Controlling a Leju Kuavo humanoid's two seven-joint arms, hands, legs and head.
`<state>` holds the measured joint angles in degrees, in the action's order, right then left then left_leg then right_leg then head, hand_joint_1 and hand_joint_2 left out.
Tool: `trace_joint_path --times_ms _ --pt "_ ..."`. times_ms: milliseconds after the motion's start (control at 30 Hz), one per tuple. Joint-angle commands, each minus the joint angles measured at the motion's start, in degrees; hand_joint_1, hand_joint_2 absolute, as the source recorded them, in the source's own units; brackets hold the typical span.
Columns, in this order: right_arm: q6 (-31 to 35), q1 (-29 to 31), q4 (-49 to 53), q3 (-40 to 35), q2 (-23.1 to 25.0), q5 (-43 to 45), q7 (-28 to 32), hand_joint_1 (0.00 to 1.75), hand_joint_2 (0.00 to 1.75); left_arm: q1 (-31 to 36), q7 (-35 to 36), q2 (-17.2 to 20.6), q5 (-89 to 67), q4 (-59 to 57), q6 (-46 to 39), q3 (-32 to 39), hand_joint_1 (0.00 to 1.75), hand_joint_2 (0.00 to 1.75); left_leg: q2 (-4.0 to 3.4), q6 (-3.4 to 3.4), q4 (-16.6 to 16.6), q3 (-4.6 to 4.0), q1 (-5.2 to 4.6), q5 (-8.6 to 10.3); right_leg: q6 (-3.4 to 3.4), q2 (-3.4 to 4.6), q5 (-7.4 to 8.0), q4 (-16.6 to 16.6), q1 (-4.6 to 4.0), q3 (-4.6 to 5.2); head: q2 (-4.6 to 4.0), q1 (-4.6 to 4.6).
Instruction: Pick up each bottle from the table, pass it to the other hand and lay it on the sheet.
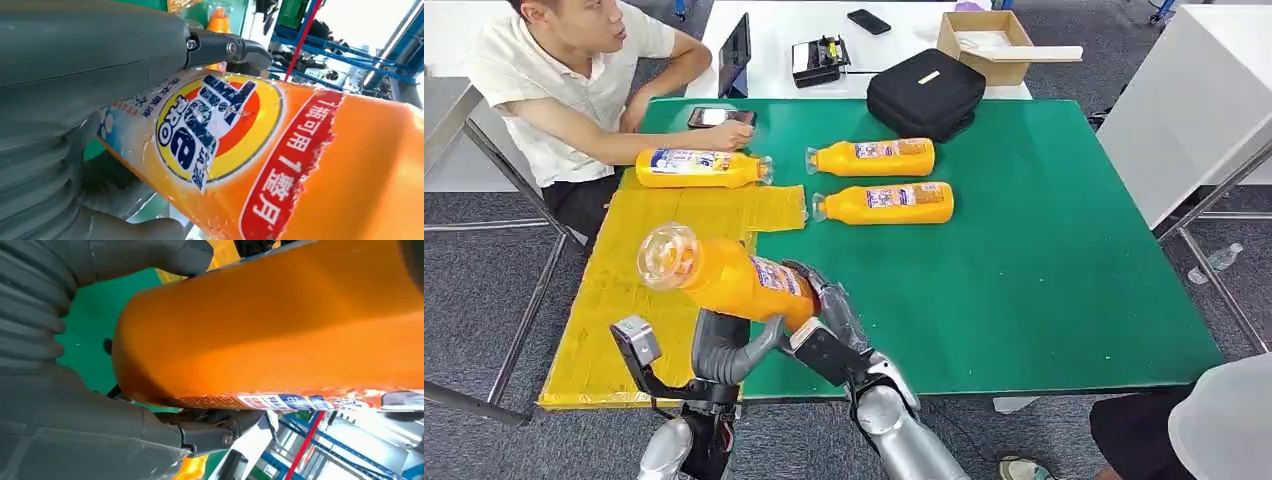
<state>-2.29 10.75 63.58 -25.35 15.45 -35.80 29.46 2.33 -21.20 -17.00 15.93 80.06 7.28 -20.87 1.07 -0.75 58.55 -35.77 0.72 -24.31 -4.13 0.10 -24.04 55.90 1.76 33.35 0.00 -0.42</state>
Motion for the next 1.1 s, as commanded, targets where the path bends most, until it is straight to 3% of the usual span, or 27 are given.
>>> trace_joint_path --times_ms 33,400,433,467,633,667,1033,1100 --pt "-0.83 2.29 -6.04 -4.04 -2.27 0.03 -0.07 1.75 1.75 2.24 -1.42 -2.81 -1.16 0.23 0.44 -0.31 0.0 1.75 -0.04 -0.02 0.02 0.16 0.05 -0.07 0.2 -0.06 -0.05 -0.04 -0.09 -0.21 0.0 0.0" --pt "-1.28 3.63 -10.2 -6.99 -3.39 0.67 -0.04 1.75 1.75 3.18 -4.39 -2.68 -4.48 1.28 -0.38 0.61 0.0 1.75 0.03 -0.01 0.01 0.08 0.05 -0.02 0.15 -0.1 -0.03 -0.05 -0.08 -0.13 0.0 -0.02" --pt "-1.69 4.58 -11.9 -8.22 -3.79 0.65 -0.63 1.75 1.75 3.49 -7.11 -2.52 -8.26 1.4 -1.82 0.34 0.0 1.75 0.05 -0.01 0.0 0.02 0.03 0.0 0.1 -0.1 -0.02 -0.03 -0.05 -0.07 0.0 0.0" --pt "-1.76 5.29 -13.32 -8.84 -3.86 0.84 -0.91 1.75 1.75 3.71 -9.4 -2.54 -10.87 1.64 -2.73 0.29 0.35 1.75 0.02 -0.02 0.03 0.09 0.06 -0.04 0.18 -0.11 -0.04 -0.04 -0.09 -0.16 0.0 0.0" --pt "-1.76 5.4 -13.56 -8.81 -3.92 0.87 -0.91 1.75 1.75 3.84 -9.36 -2.61 -10.8 1.9 -2.74 0.45 0.35 1.75 0.05 -0.01 0.01 0.02 0.05 0.0 0.11 -0.15 -0.03 -0.04 -0.07 -0.05 0.0 0.02" --pt "-1.94 5.87 -14.49 -9.02 -3.83 1.15 -1.17 1.75 1.75 3.82 -8.59 -2.45 -10.86 1.83 -1.91 0.22 1.75 1.75 0.05 -0.01 0.0 0.01 0.03 0.01 0.11 -0.14 -0.03 -0.03 -0.05 -0.03 0.0 -0.02" --pt "-0.83 6.37 -15.4 -8.14 -4.35 2.28 -1.49 1.75 1.75 3.87 -7.94 -2.46 -12.06 1.24 0.09 -0.7 1.75 1.75 0.04 -0.03 0.03 0.1 0.04 -0.05 0.21 -0.2 -0.08 -0.04 -0.08 -0.14 0.0 0.0" --pt "-0.71 6.29 -15.69 -7.79 -4.3 2.53 -1.67 1.47 1.75 4.09 -7.72 -2.38 -13.25 1.04 -0.94 -0.73 1.75 1.75 0.05 -0.02 0.03 0.07 0.04 -0.03 0.19 -0.21 -0.08 -0.03 -0.08 -0.1 0.0 0.0"
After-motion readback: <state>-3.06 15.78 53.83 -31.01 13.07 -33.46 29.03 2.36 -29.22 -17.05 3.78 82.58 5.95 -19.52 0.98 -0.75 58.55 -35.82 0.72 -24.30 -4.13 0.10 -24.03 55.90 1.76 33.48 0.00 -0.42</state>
